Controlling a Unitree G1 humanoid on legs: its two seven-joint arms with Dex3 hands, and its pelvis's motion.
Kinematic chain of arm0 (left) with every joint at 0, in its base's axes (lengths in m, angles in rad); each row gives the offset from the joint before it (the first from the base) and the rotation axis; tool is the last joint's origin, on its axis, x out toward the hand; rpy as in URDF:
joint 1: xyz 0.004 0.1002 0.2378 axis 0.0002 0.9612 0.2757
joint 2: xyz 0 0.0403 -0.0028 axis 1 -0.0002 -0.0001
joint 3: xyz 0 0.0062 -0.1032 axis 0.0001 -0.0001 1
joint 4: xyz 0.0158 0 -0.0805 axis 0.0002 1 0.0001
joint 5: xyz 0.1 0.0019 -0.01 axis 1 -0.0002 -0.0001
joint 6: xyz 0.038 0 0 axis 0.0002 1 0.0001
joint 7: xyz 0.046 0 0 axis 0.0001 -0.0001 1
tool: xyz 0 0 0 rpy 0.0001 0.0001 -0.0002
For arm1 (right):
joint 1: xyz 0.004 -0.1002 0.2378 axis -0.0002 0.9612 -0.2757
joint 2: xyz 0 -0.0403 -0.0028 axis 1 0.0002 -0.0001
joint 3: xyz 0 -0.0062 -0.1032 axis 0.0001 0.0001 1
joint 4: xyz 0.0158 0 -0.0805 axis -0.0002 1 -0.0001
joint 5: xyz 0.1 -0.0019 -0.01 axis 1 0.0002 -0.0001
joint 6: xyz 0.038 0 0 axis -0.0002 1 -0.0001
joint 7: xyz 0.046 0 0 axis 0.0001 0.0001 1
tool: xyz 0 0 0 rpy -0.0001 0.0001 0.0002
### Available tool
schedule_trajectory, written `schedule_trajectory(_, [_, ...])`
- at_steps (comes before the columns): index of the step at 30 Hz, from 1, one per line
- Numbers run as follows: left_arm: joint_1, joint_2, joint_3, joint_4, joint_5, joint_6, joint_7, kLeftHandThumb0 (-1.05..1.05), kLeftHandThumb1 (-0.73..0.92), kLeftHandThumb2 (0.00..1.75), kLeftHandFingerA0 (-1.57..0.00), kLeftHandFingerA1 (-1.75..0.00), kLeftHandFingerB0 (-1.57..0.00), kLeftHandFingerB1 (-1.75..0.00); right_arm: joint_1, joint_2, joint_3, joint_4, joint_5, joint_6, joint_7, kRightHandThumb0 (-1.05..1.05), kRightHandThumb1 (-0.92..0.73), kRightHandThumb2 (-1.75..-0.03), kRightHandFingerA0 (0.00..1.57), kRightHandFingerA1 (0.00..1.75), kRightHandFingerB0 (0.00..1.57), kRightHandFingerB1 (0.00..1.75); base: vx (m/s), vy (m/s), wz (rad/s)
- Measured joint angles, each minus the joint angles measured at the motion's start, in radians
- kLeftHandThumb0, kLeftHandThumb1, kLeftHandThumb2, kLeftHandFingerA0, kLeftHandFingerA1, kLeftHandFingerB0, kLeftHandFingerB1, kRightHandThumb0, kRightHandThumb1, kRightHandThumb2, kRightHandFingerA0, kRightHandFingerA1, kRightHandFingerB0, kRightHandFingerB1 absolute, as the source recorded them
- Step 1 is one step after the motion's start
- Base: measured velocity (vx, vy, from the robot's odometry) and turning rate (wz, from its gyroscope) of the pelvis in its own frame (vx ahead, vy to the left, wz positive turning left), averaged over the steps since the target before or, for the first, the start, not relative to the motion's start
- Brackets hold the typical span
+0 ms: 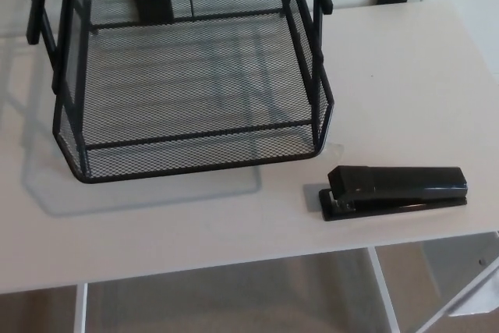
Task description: The robot walks towards a desk on which a file tray is kept in the middle and a stapler is kept to its right. The robot lifts the stapler using its right hand and places it on the file tray.
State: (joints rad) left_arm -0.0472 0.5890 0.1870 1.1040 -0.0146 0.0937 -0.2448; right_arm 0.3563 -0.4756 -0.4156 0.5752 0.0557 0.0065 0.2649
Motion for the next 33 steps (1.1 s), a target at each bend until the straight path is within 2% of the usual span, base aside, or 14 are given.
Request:
schedule_trajectory(3, [0.000, 0.000, 0.004, 0.009, -0.001, 0.000, 0.000, -1.05, 0.78, 1.31, -0.37, -0.90, -0.05, -0.71, 0.003, -0.001, 0.008, 0.027, -0.001, 0.000, 0.000, -0.48, -0.58, -0.57, 0.30, 0.50, 0.03, 0.29, 0.00, 0.000, 0.00])
schedule_trajectory(9, [-0.002, 0.001, -0.005, 0.011, 0.001, 0.000, 0.000, -1.05, 0.77, 1.30, -0.25, -0.85, -0.07, -0.71, 0.013, 0.001, -0.013, 0.020, 0.014, 0.007, 0.001, -0.50, -0.61, -0.59, 0.12, 0.48, 0.00, 0.24, 0.00, 0.000, 0.00])
schedule_trajectory(10, [-0.003, 0.001, -0.005, 0.013, 0.001, 0.000, 0.001, -1.05, 0.78, 1.31, -0.24, -0.85, -0.08, -0.70, 0.012, 0.000, -0.027, 0.003, 0.021, 0.012, 0.001, -0.55, -0.50, -0.79, 0.04, 0.51, 0.01, 0.13, 0.00, 0.000, 0.00])
schedule_trajectory(14, [-0.013, 0.001, -0.004, 0.012, 0.001, 0.002, 0.002, -1.05, 0.75, 1.28, -0.37, -0.92, -0.10, -0.75, -0.046, -0.043, -0.091, -0.047, 0.052, 0.028, 0.008, -0.61, -0.63, -0.59, 0.03, 0.43, 0.00, 0.13, 0.00, 0.000, 0.00])
schedule_trajectory(15, [-0.013, 0.001, -0.003, 0.009, 0.001, 0.004, 0.002, -1.05, 0.76, 1.30, -0.39, -0.92, -0.11, -0.75, -0.070, -0.064, -0.103, -0.049, 0.056, 0.030, 0.010, -0.73, -0.39, -0.84, 0.00, 0.49, 0.00, 0.19, 0.00, 0.000, 0.00])
schedule_trajectory(17, [-0.012, 0.001, -0.001, 0.003, 0.000, 0.006, 0.001, -1.05, 0.77, 1.30, -0.30, -0.88, -0.10, -0.74, -0.140, -0.130, -0.123, -0.051, 0.064, 0.037, 0.015, -0.78, -0.61, -0.59, 0.08, 0.66, 0.00, 0.43, 0.00, 0.000, 0.00])
schedule_trajectory(18, [-0.012, 0.001, -0.001, 0.003, 0.000, 0.007, 0.001, -1.05, 0.79, 1.32, -0.32, -0.88, -0.08, -0.73, -0.172, -0.156, -0.132, -0.059, 0.067, 0.039, 0.016, -0.98, -0.52, -0.95, 0.13, 0.71, 0.00, 0.53, 0.00, 0.000, 0.00])
schedule_trajectory(19, [-0.013, 0.001, 0.000, 0.003, 0.000, 0.009, 0.001, -1.05, 0.79, 1.32, -0.32, -0.88, -0.08, -0.73, -0.203, -0.181, -0.141, -0.067, 0.070, 0.041, 0.017, -0.98, -0.52, -0.95, 0.13, 0.71, 0.00, 0.53, 0.00, 0.000, 0.00])
schedule_trajectory(21, [-0.011, 0.001, 0.000, 0.002, 0.000, 0.009, 0.001, -1.05, 0.79, 1.32, -0.27, -0.86, -0.08, -0.69, -0.268, -0.243, -0.151, -0.080, 0.072, 0.040, 0.021, -1.05, -0.61, -0.59, 0.23, 1.30, 0.02, 1.17, 0.00, 0.000, 0.00])
schedule_trajectory(23, [-0.002, 0.001, 0.003, 0.000, -0.001, 0.010, 0.001, -1.05, 0.77, 1.32, -0.25, -0.86, -0.09, -0.72, -0.334, -0.281, -0.140, -0.093, 0.071, 0.037, 0.028, -1.05, -0.59, -0.59, 0.23, 1.34, 0.00, 1.19, 0.00, 0.000, 0.00])
schedule_trajectory(26, [0.004, 0.001, 0.006, -0.004, -0.002, 0.010, 0.000, -1.05, 0.78, 1.32, -0.20, -0.83, -0.10, -0.70, -0.411, -0.313, -0.108, -0.170, 0.066, 0.033, 0.032, -1.05, -0.43, -0.92, 0.26, 1.00, 0.05, 0.79, 0.00, 0.000, 0.00])
schedule_trajectory(27, [0.004, 0.001, 0.007, -0.004, -0.003, 0.010, 0.000, -1.05, 0.78, 1.30, -0.16, -0.81, -0.11, -0.69, -0.421, -0.315, -0.100, -0.195, 0.065, 0.033, 0.032, -0.85, -0.53, -0.60, 0.21, 0.86, 0.00, 0.74, 0.00, 0.000, 0.00])
schedule_trajectory(30, [0.006, 0.000, 0.013, -0.004, -0.004, 0.010, 0.000, -1.05, 0.76, 1.29, -0.18, -0.83, -0.09, -0.68, -0.446, -0.315, -0.050, -0.314, 0.063, 0.046, 0.043, -0.77, -0.42, -0.86, 0.24, 0.66, 0.01, 0.47, 0.00, 0.000, 0.00])
schedule_trajectory(33, [0.006, -0.001, 0.022, -0.004, -0.006, 0.010, 0.000, -1.05, 0.76, 1.30, -0.23, -0.85, -0.07, -0.71, -0.451, -0.315, 0.006, -0.417, 0.065, 0.064, 0.063, -0.57, -0.51, -0.57, 0.21, 0.56, 0.04, 0.34, 0.00, 0.000, 0.00])
